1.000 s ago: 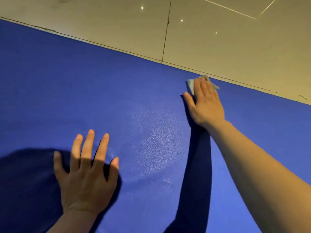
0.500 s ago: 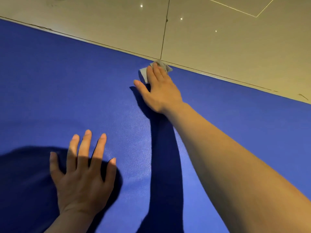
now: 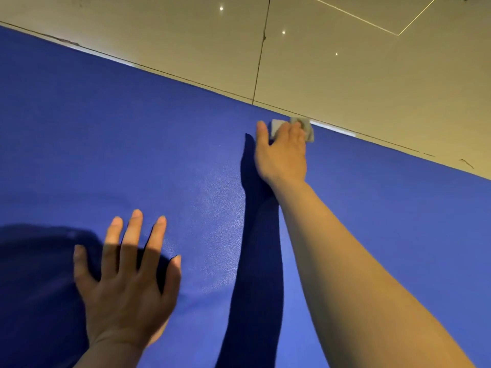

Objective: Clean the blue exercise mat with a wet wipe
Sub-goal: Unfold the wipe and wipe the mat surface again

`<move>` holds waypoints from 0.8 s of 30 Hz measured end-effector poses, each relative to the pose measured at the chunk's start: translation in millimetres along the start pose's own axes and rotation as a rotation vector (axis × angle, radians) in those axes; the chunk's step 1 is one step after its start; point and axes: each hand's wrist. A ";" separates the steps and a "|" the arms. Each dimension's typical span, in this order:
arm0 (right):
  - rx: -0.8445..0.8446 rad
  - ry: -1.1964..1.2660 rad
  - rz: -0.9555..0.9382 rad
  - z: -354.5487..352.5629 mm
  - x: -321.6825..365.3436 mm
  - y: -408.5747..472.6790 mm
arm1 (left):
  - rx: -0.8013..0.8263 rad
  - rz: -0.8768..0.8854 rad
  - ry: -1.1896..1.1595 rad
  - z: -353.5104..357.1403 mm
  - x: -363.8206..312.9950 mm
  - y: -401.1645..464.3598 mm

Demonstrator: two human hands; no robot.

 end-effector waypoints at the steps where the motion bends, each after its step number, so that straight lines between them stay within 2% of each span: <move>1: 0.012 -0.011 -0.090 5.5 8.6 -10.3 | -0.001 0.008 0.014 0.3 1.0 -1.0; 4: 0.033 -0.104 -0.368 19.4 19.2 -40.5 | -0.015 0.015 0.013 0.9 2.8 -3.5; 6: -0.017 -0.166 -0.430 15.1 1.3 -36.1 | -0.006 0.014 0.010 0.4 2.7 -3.4; 8: -0.053 -0.190 -0.307 2.9 -39.2 -20.7 | 0.006 0.012 0.005 0.9 2.7 -3.2; 12: 0.000 -0.101 0.193 -23.5 -118.1 -30.7 | -0.020 0.024 -0.001 3.7 2.8 -3.3; 14: 0.030 -0.038 0.253 -20.8 -112.9 -40.9 | -0.019 0.011 -0.007 3.8 0.5 -2.5; 16: 0.027 -0.035 0.158 -14.0 -84.9 -49.1 | 0.007 -0.022 -0.023 3.3 -3.0 -4.6; 19: 0.051 -0.064 -0.215 4.7 -25.9 -73.1 | 0.018 -0.045 -0.054 3.2 -4.3 -1.8; 21: 0.099 -0.150 -0.387 15.7 -1.3 -92.2 | 0.020 -0.018 -0.027 4.4 -1.5 -0.1; 23: 0.091 -0.233 -0.419 16.7 -5.7 -92.9 | 0.026 -0.012 0.003 5.0 3.0 -0.6; 24: 0.077 -0.254 -0.370 14.1 -20.1 -89.7 | 0.037 -0.018 -0.001 5.3 3.9 -2.4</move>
Point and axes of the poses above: each hand's wrist, its own y-axis towards the middle knuckle, its own z-axis out of the palm, x = y × z, and after that the axes turned 11 degrees about -y, right-handed
